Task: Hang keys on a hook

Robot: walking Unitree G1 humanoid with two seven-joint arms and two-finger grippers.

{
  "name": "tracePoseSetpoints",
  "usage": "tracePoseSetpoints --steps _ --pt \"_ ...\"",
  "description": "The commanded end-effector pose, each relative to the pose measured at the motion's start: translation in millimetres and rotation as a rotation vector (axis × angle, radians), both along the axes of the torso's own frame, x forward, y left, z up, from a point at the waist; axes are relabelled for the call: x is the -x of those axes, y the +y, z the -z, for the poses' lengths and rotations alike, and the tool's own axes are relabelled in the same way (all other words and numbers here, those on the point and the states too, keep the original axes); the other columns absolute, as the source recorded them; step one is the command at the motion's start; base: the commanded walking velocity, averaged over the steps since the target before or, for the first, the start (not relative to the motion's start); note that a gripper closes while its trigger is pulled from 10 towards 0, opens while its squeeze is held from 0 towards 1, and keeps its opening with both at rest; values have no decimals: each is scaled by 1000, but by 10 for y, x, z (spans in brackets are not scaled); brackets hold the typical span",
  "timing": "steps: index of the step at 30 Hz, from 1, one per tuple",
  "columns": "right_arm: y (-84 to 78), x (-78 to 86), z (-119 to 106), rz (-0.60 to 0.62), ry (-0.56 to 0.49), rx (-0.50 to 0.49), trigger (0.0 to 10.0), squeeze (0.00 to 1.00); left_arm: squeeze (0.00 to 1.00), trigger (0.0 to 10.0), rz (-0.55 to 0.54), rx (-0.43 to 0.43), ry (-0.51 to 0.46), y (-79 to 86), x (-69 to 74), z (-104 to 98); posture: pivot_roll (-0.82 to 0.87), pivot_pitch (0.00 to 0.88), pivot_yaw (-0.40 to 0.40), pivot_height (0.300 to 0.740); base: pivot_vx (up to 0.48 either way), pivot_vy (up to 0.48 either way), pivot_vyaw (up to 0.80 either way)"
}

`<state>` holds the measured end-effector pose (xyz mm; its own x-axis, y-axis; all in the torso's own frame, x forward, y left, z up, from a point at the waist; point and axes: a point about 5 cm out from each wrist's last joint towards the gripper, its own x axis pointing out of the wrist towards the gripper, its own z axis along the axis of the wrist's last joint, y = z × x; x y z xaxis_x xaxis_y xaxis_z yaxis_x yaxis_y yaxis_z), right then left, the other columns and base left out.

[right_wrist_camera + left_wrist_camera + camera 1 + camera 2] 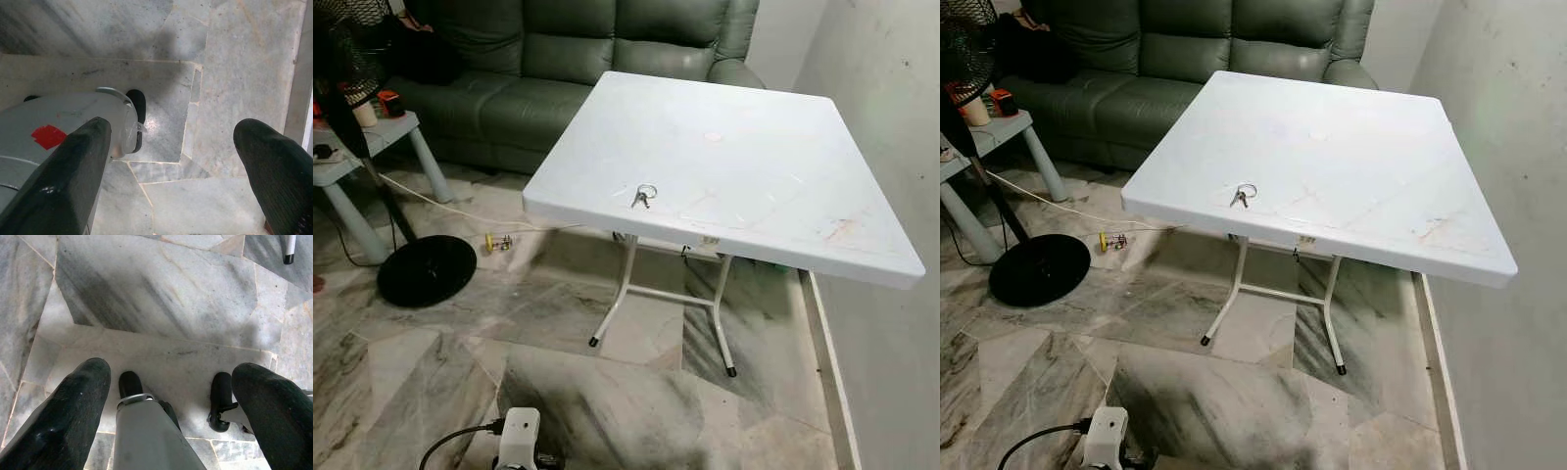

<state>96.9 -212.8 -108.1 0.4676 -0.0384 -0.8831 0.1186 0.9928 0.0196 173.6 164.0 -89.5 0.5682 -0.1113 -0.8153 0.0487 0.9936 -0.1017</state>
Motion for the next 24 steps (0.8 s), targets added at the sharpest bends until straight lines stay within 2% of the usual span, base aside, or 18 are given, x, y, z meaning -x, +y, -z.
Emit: tracePoseSetpoints --steps 1,8,14,15,18,21,24 --pt "2 3 -1 0 -6 -4 10000 1000 0 10000 2 1 5 10 30 12 31 0 -55 740 0 0 0" --pt "-3 -24 -10 3 -19 4 10000 1000 0 10000 5 2 0 3 25 9 31 0 -55 740 0 0 0" --pt "-28 -135 -49 15 -67 19 10000 1000 0 10000 8 10 -46 -14 -88 -47 28 0 -54 740 0 0 0" --pt "-42 -176 -65 16 -81 28 10000 0 0 10000 8 10 -61 -16 -131 -68 28 1 -54 740 0 0 0" --pt "-56 -224 -81 17 -92 34 10000 0 0 10000 5 11 -67 -16 -158 -81 28 1 -54 740 0 0 0" --pt "-34 -384 -133 -1 -142 31 10000 0 0 10000 16 8 -72 -20 -183 -93 24 0 -51 740 0 0 0" --pt "-20 -434 -149 -3 -159 29 10000 0 0 10000 16 11 -72 -25 -190 -96 21 0 -48 740 0 0 0"
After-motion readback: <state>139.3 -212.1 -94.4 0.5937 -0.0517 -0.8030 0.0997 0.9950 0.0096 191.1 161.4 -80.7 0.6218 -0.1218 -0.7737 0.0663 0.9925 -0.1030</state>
